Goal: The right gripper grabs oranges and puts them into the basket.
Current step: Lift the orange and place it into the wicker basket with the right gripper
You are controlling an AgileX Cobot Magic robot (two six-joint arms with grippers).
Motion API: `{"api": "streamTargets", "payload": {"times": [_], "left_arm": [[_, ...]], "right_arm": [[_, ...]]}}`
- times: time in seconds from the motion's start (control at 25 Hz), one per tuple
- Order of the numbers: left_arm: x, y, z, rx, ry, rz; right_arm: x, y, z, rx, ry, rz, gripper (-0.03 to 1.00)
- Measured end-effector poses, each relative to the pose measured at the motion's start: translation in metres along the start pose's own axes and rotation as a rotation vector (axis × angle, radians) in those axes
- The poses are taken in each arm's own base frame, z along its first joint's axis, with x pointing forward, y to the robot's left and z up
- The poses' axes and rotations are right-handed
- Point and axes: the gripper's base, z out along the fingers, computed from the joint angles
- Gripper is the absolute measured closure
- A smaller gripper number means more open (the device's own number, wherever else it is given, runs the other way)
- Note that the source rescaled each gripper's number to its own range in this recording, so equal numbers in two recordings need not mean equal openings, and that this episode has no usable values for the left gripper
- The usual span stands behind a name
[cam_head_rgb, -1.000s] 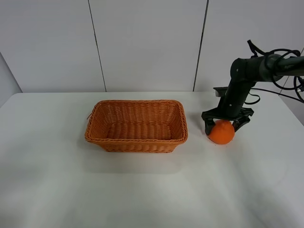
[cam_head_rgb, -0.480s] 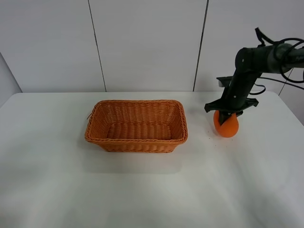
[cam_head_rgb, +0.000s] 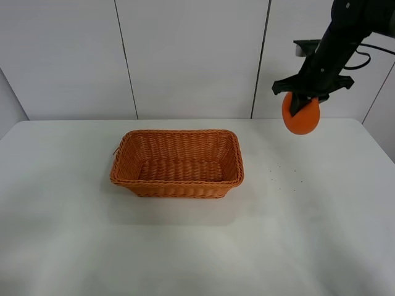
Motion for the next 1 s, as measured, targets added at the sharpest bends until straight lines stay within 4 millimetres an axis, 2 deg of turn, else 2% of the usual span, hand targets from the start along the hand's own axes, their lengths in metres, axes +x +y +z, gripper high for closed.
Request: {"api": "streamTargets", "payload": {"times": [0.12, 0.2, 0.32, 0.44, 0.52, 0.68, 0.76, 0.92, 0.96, 1.0], "left_arm": [[0.0, 0.0, 0.0, 0.0, 0.0, 0.0], [0.0, 0.0, 0.0, 0.0, 0.0, 0.0], [0.0, 0.0, 0.0, 0.0, 0.0, 0.0], [0.0, 0.0, 0.0, 0.0, 0.0, 0.0], [0.0, 0.0, 0.0, 0.0, 0.0, 0.0], [0.0, 0.0, 0.0, 0.0, 0.0, 0.0], [0.0, 0.0, 0.0, 0.0, 0.0, 0.0], [0.0, 0.0, 0.0, 0.0, 0.0, 0.0], [0.0, 0.0, 0.0, 0.0, 0.0, 0.0], [0.0, 0.0, 0.0, 0.0, 0.0, 0.0]], "right_arm": [[-0.008, 0.031, -0.017, -0.023, -0.055, -0.07, 0.97], [-0.011, 0.062, -0.025, -0.05, -0.09, -0.134, 0.97], [-0.01, 0.106, -0.024, -0.091, -0.114, -0.219, 0.97], [-0.003, 0.151, -0.004, -0.126, -0.107, -0.307, 0.97], [0.002, 0.179, 0.019, -0.145, -0.097, -0.356, 0.97], [0.01, 0.217, 0.066, -0.168, -0.106, -0.421, 0.97], [0.015, 0.23, 0.091, -0.16, -0.105, -0.452, 0.97], [0.02, 0.24, 0.12, -0.155, -0.102, -0.472, 0.97], [0.02, 0.24, 0.123, -0.154, -0.097, -0.471, 0.94], [0.021, 0.24, 0.125, -0.153, -0.095, -0.469, 0.83]]}}
